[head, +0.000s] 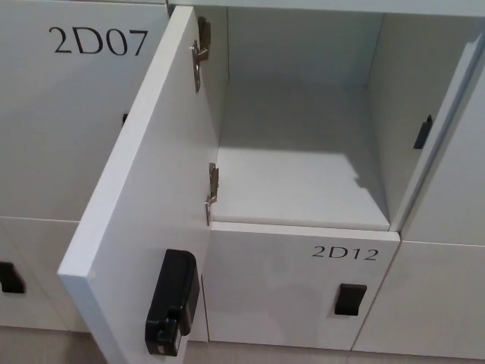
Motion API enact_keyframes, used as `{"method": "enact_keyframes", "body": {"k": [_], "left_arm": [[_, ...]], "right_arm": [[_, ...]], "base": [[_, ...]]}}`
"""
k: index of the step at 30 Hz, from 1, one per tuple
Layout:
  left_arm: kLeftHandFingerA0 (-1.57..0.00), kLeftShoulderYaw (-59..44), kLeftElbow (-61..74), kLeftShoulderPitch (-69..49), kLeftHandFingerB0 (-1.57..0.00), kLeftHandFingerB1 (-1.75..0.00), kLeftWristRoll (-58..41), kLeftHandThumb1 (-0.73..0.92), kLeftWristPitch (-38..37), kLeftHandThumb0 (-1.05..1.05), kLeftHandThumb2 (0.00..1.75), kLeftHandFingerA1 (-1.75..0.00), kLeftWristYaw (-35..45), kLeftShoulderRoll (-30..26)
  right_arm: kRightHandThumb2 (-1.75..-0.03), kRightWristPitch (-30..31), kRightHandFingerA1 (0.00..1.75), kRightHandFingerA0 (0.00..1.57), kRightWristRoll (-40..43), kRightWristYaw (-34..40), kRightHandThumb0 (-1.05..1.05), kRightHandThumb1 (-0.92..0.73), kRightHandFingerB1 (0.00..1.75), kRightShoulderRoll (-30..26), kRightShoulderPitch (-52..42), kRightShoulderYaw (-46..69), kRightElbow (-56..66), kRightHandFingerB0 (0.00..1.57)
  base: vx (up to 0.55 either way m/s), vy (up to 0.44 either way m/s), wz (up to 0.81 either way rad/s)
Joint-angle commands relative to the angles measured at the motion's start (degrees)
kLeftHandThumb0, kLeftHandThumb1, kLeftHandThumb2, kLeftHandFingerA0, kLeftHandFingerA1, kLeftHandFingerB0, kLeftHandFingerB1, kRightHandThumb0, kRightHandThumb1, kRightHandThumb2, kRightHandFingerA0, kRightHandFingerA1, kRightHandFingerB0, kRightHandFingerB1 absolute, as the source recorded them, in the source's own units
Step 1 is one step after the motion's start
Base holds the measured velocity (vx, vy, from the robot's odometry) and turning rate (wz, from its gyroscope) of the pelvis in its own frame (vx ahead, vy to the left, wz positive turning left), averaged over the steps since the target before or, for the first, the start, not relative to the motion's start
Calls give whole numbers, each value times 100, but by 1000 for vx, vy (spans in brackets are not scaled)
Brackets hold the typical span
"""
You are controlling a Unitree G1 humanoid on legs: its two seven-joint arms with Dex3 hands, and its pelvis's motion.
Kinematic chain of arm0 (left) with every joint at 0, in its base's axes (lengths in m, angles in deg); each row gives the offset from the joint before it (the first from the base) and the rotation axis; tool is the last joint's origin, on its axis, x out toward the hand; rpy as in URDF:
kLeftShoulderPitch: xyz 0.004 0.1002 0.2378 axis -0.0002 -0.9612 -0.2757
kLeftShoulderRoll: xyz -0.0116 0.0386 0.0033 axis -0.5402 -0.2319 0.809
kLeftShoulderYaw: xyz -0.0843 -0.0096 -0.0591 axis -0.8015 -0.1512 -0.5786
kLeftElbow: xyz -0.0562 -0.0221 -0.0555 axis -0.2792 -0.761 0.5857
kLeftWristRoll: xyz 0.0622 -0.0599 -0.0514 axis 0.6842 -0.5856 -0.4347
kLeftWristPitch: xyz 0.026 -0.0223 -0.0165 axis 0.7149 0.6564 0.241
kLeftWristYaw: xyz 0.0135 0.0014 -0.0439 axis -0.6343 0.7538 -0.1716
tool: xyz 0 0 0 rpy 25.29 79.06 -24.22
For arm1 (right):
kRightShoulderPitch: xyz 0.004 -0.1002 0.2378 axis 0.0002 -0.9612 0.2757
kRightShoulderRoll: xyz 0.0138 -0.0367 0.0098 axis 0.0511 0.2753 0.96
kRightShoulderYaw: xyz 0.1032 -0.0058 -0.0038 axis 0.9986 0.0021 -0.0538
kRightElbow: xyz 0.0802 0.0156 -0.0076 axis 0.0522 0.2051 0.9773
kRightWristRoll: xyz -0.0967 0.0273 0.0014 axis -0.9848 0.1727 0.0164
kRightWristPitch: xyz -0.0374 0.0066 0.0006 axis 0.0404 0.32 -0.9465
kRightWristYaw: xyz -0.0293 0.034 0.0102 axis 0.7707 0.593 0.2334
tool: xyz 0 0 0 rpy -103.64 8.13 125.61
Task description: The robot uses its left hand to push the door of an open cabinet towards the right and closes it
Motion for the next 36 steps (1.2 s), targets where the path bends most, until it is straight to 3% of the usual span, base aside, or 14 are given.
{"method": "enact_keyframes", "body": {"k": [1, 2, 3, 5, 6, 8, 9, 11, 12, 29, 30, 34, 35, 36], "left_arm": [[-36, -94, -255, 80, -28, -30, -151, 82, -637, -75, 66, -33, 147, -163], [-36, -113, -280, 108, -28, -30, -162, 84, -676, -75, 67, -33, 142, -171], [-37, -149, -300, 121, -14, -42, -183, 69, -737, -69, 109, -53, 82, -173], [-37, -194, -318, 121, -14, -42, -208, 69, -814, -69, 109, -53, -6, -170], [-41, -221, -316, 111, -30, -31, -223, 92, -860, -79, 69, -35, -64, -167], [-41, -229, -328, 111, -30, -31, -219, 92, -889, -79, 69, -35, -89, -157], [-37, -181, -256, 174, -17, -42, -135, 77, -1036, -76, 113, -53, -281, -154], [-37, -129, -159, 251, -17, -42, -42, 77, -1217, -76, 113, -53, -521, -163], [-35, -99, -37, 355, -27, -30, -29, 92, -1335, -80, 69, -34, -522, -163], [-33, 2073, 3102, 1818, -24, -29, 1878, 92, -645, -72, 71, -34, -678, 513], [-22, 2218, 3246, 1858, -18, -41, 1962, 79, -482, -76, 102, -44, -568, 591], [-30, 2699, 3712, 1950, -19, -29, 2242, 91, -45, -81, 74, -34, -268, 809], [-26, 2845, 3733, 2003, -20, -42, 2354, 79, -66, -79, 105, -45, -322, 909], [-26, 3004, 3743, 2057, -20, -42, 2463, 79, -94, -79, 105, -45, -412, 1008]], "right_arm": [[-70, -463, 38, 29, 7, 203, -63, -92, 31, -27, 109, 41, -257, 21], [-70, -469, 38, 28, -11, 221, -63, -92, 31, -23, 150, 25, -274, 21], [-69, -490, 39, 30, 0, 226, -62, -92, 32, -8, 180, 32, -294, 22], [-69, -521, 39, 30, 26, 224, -62, -92, 32, 11, 202, 51, -320, 22], [-68, -616, 38, 29, 64, 213, -61, -92, 32, 20, 184, 86, -331, 22], [-68, -672, 38, 29, 82, 209, -61, -92, 32, 16, 162, 108, -346, 22], [-69, -654, 38, 29, 77, 207, -65, -92, 31, 8, 153, 116, -366, 21], [-69, -620, 38, 29, 67, 204, -65, -92, 31, 8, 163, 116, -386, 21], [-70, -608, 39, 31, 35, 228, -64, -92, 32, 1, 173, 97, -392, 22], [-71, -660, 39, 30, -75, 339, -64, -92, 32, -67, 203, 20, -415, 21], [-70, -677, 39, 29, -48, 301, -64, -92, 32, -73, 204, 41, -411, 21], [-69, -719, 38, 31, 12, 253, -63, -92, 32, -86, 193, 88, -411, 23], [-70, -715, 37, 29, 17, 238, -65, -92, 31, -95, 195, 92, -413, 22], [-70, -708, 37, 29, 23, 216, -65, -92, 31, -106, 198, 97, -416, 22]], "base": [[0, 0, 0], [0, 0, 0], [0, 0, 0], [0, 0, 0], [0, 0, 0], [0, 0, 0], [0, 0, 0], [0, 0, 0], [0, 0, 0], [0, 0, 0], [0, 0, 0], [0, 0, 0], [0, 0, 0], [0, 0, 0]]}}
